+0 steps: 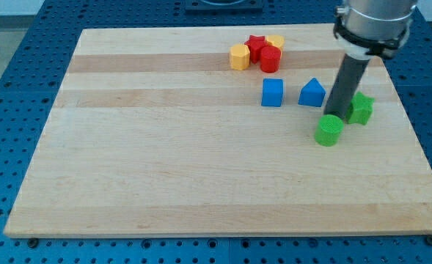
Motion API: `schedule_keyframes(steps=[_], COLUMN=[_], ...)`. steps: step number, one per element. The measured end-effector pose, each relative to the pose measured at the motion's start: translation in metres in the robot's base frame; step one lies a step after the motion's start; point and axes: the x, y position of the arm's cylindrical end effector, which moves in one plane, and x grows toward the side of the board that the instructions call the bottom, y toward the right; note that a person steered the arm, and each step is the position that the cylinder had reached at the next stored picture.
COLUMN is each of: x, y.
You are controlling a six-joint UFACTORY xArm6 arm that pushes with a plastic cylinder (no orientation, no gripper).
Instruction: Push the green circle to the bottom of the green circle
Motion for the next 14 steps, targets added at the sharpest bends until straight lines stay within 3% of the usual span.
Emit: schedule_keyframes(steps=[2,4,10,14], x=[0.011,0.050,0.040,-0.045], y=[-0.059,-0.060,0.005,-0.058])
